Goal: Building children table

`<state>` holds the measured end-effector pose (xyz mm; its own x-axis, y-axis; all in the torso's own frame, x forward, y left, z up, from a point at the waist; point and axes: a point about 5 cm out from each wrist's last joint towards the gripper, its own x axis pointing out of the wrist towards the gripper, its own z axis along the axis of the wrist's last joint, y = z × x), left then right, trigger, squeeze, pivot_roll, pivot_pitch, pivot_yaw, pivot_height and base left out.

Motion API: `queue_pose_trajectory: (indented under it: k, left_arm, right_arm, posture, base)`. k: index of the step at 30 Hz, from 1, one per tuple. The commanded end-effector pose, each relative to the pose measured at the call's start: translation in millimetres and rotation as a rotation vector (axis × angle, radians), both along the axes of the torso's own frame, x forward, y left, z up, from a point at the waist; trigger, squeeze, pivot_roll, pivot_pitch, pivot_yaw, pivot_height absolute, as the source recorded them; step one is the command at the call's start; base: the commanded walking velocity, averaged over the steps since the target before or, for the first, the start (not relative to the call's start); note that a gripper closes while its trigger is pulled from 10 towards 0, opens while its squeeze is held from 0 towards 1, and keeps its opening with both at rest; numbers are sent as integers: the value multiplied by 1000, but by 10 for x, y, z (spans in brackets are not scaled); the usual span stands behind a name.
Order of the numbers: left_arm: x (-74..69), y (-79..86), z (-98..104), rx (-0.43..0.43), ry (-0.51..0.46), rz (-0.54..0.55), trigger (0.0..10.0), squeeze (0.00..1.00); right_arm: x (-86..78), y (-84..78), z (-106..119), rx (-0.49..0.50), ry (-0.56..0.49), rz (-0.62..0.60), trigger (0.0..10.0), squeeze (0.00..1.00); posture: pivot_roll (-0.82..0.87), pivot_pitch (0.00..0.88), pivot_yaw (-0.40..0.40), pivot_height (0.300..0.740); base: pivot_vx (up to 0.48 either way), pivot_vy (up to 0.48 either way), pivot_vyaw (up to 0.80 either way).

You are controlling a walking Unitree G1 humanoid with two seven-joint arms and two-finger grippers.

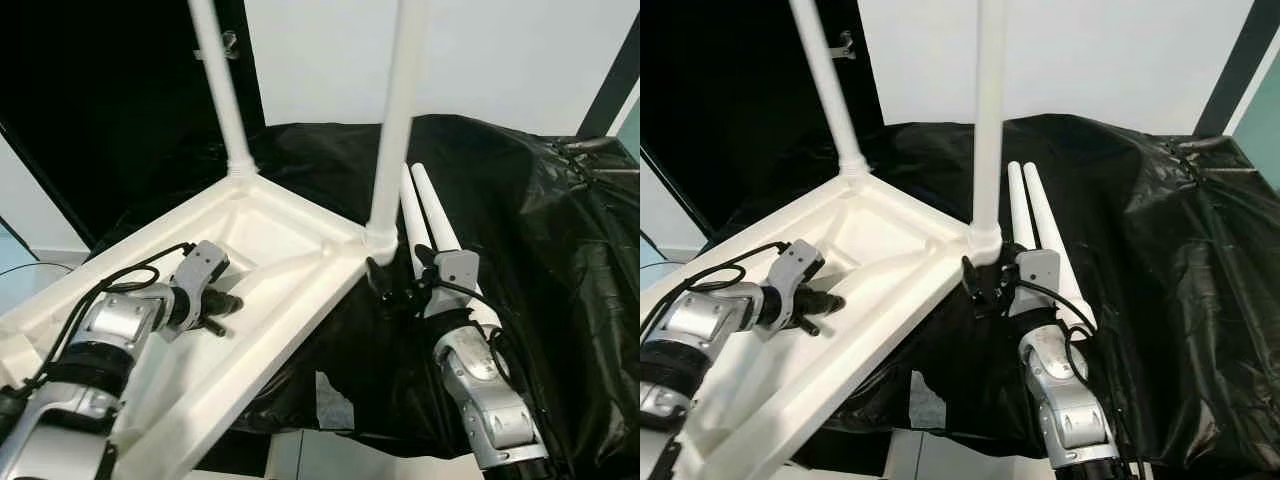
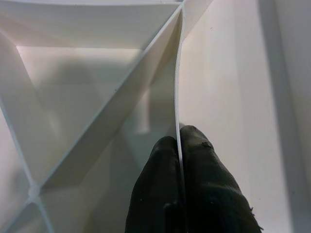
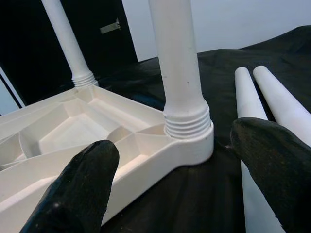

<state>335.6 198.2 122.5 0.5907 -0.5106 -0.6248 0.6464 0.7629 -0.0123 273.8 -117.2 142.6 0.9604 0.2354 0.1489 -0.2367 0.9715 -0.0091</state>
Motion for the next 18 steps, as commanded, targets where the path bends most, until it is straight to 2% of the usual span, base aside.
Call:
queue_pose_trajectory:
  k: [1, 2, 3, 7, 8, 13, 14, 15, 16, 17, 18]
  left_arm:
    - [165, 57, 122, 129, -190, 280, 235, 0]
    - [167, -15, 122, 123, -197, 257, 7294, 0]
    - [168, -72, 122, 121, -205, 235, 10000, 0]
    - [184, -217, 131, 135, -253, 173, 10000, 0]
    - [204, -309, 201, 77, -288, 155, 10000, 1000]
    - [215, -363, 305, 29, -329, 119, 10000, 1000]
    - [198, -412, 430, -25, -383, 67, 10000, 220]
    - [198, -412, 430, -25, -383, 67, 10000, 220]
    - [181, -435, 501, -66, -409, 40, 10000, 0]
    - [162, -456, 571, -105, -439, 15, 10000, 0]
    - [162, -456, 571, -105, -439, 15, 10000, 0]
  right_arm:
    - [29, 31, 11, 5, -1, 2, 10000, 0]
    - [32, 39, 12, 10, 0, 4, 10000, 0]
    - [35, 44, 12, 13, 1, 6, 10000, 0]
    - [48, 53, 5, 7, 4, 9, 10000, 0]
    - [68, 44, 10, 5, 4, 10, 10000, 0]
    - [88, 29, 14, 7, 7, 6, 10000, 0]
    - [102, 12, 1, 9, 20, -4, 10000, 0]
    - [102, 12, 1, 9, 20, -4, 10000, 0]
    - [111, 2, -10, 10, 30, -11, 10000, 0]
    - [120, -5, -18, 8, 37, -17, 10000, 0]
    - [120, -5, -18, 8, 37, -17, 10000, 0]
  posture:
    - [47, 0, 68, 740]
    - [50, 0, 68, 740]
    - [50, 0, 68, 740]
    - [49, 0, 67, 740]
    - [49, 0, 67, 740]
    - [51, 0, 69, 740]
    - [54, 0, 69, 740]
    - [54, 0, 69, 740]
    - [55, 0, 69, 740]
    - [55, 0, 69, 740]
    - [55, 0, 69, 740]
  base:
    - [0, 0, 0]
    - [0, 0, 0]
    - [0, 0, 0]
    - [0, 0, 0]
    - [0, 0, 0]
    - [0, 0, 0]
    - [0, 0, 0]
    - [0, 0, 0]
    - [0, 0, 0]
    - [0, 0, 0]
    - [0, 0, 0]
